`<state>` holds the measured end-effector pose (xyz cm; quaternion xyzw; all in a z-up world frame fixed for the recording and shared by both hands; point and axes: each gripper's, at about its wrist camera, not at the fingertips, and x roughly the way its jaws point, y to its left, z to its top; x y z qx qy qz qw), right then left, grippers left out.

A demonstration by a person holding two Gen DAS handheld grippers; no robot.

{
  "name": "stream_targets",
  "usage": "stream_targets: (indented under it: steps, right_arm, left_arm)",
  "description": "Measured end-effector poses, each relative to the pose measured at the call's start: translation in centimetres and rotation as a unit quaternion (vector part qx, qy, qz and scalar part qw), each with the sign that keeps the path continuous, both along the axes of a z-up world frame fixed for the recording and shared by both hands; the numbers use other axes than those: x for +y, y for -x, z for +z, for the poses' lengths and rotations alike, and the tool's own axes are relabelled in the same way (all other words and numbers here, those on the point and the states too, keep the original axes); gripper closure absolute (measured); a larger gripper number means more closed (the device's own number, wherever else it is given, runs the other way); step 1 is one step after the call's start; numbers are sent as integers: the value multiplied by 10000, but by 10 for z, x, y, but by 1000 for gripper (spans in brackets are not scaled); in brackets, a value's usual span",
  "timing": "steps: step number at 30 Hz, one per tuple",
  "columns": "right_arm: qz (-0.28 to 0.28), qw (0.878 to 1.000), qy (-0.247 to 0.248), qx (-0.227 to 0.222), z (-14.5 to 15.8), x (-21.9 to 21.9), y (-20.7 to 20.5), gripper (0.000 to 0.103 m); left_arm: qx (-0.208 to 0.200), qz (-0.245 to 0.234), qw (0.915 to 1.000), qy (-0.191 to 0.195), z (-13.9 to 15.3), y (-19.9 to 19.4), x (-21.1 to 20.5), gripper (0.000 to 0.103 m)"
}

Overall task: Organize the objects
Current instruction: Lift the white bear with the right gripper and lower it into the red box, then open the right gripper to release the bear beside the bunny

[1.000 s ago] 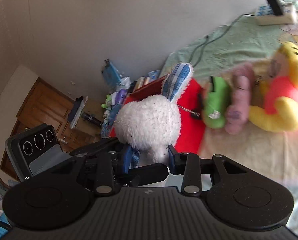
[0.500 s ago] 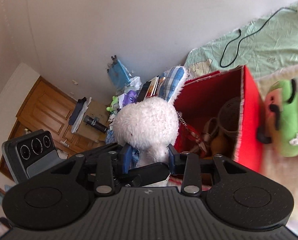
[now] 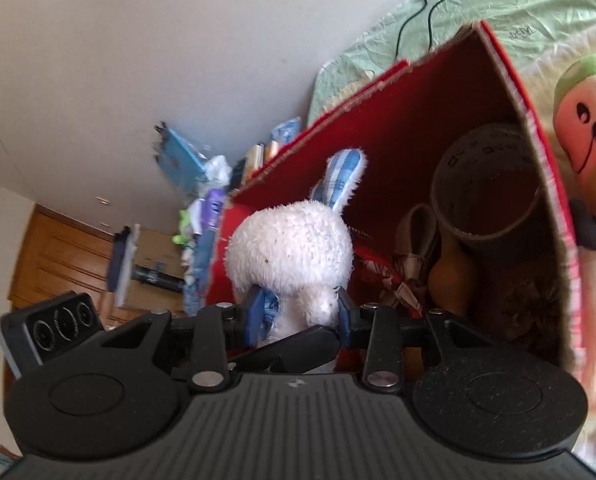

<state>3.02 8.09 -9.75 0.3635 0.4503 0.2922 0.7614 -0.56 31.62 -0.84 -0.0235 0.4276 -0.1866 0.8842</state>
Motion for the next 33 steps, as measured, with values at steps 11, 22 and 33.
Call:
stream_targets:
  steps: [11, 22, 33]
  right_arm:
    - [34, 9963, 719, 471, -9, 26, -9, 64]
    - [-100, 9953, 887, 383, -8, 15, -6, 62]
    - [-295, 9945, 957, 303, 0, 14, -4, 58]
  left_arm:
    - [229, 238, 9986, -411, -15, 3, 13, 32]
    - [151, 230, 9977, -619, -21, 4, 8, 33]
    - [194, 242, 9967, -755, -20, 5, -1, 20]
